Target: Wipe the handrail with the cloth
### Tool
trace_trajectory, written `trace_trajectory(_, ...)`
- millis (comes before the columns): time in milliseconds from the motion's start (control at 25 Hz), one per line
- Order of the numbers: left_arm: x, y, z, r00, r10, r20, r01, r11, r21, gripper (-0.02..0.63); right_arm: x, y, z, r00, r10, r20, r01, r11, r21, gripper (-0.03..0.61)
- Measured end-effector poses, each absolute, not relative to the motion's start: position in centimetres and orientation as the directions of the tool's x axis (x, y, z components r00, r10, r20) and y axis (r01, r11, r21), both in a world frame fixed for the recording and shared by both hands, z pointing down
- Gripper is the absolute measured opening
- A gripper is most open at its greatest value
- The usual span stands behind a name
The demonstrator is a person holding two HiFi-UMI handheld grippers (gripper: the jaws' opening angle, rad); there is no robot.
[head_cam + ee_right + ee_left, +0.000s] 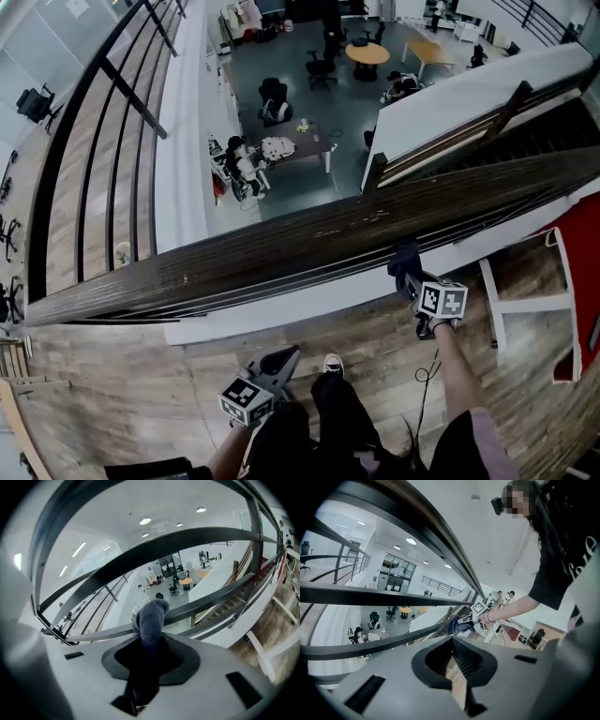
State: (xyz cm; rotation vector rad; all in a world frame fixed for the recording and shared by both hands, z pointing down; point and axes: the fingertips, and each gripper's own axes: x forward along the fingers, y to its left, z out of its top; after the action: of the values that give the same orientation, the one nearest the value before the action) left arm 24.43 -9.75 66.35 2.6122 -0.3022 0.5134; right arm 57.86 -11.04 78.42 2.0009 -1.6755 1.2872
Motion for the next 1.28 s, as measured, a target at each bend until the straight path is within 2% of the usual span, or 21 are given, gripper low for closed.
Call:
trace_trajectory(200, 20.8, -8.7, 64.2, 0.910, -0.153, 0.385, -0.307, -0.873, 0.379, 0.000, 49.9, -8.3, 74.5, -0.076, -0.716, 0.694, -0.881, -0.278, -0.383, 0.098)
trace_trajectory(520, 7.5, -7.3, 60.7, 0.916, -0.209, 0.343, -0.332, -0.875, 0.353, 0.000, 28.4, -5.5, 67.9, -0.173, -0.761, 0.625, -0.862, -0.190, -0.470, 0.098)
trace_trajectory(880, -3.8, -3.7, 58.8, 0.927, -0.233, 0.294, -0.337, -0.860, 0.382, 0.000, 10.7, -2.3, 64.2, -0.229, -0.818, 0.528, -0.819, -0.131, -0.559, 0.098)
trace_trajectory(1040, -7.2, -3.2, 56.5, 0.918, -0.288, 0.274, -0.378, -0.844, 0.381, 0.000, 5.5, -2.0, 61.8, -0.272, -0.816, 0.511, -0.815, -0.087, -0.573, 0.098)
trace_trajectory(1280, -8.9, -1.7, 54.4, 0.905, -0.362, 0.223, -0.420, -0.843, 0.336, 0.000, 2.0, 0.3, 58.0, -0.310, -0.843, 0.441, -0.826, 0.009, -0.564, 0.098)
